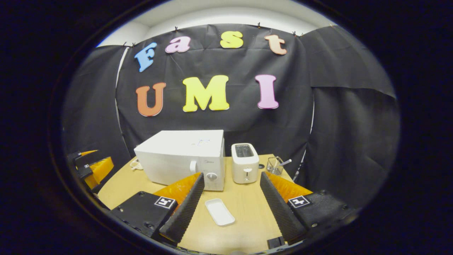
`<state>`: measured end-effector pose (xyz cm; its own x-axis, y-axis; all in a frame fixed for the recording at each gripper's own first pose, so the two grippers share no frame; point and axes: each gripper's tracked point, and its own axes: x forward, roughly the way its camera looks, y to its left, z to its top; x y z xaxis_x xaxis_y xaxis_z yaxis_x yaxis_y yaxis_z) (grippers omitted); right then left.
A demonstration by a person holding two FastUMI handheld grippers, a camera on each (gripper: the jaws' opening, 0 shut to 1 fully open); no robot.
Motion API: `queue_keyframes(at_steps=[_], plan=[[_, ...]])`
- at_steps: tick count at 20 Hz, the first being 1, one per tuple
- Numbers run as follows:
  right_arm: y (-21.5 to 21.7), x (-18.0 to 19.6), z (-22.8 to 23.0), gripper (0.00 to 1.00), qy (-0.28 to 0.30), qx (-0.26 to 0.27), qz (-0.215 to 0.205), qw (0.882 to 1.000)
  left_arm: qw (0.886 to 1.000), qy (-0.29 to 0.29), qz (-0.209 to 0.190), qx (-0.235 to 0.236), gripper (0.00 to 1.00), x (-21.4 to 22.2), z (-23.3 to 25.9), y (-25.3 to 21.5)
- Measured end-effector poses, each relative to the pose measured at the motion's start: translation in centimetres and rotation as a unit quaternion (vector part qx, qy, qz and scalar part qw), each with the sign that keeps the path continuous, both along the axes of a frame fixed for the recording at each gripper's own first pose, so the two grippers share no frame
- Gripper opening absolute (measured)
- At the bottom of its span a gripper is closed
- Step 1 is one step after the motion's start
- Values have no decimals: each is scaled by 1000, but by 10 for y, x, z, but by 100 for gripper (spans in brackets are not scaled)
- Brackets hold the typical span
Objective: Open the microwave oven with the left hand, put the food in, and close the microwave oven.
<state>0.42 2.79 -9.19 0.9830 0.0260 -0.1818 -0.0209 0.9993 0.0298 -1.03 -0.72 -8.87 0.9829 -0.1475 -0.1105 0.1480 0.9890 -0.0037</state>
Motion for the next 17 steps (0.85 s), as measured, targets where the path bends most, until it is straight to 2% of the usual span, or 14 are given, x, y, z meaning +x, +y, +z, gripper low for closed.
queue_keyframes(at_steps=[4, 9, 10, 11, 17], plan=[[9, -13, 21, 100, -25, 6, -3, 1000, 999, -28, 16, 1, 97, -13, 30, 27], [17, -26, 51, 100, -61, -3, -4, 998, 999, -33, 40, -16, 97, -18, 52, 57], [18, -28, 57, 91, -67, -3, -4, 998, 998, -35, 44, -16, 97, -18, 54, 60], [20, -29, 62, 100, -72, -3, -3, 997, 998, -36, 48, -16, 97, -18, 56, 64], [33, -36, 78, 100, -86, 0, 6, 996, 997, -53, 52, -13, 97, -19, 71, 73]])
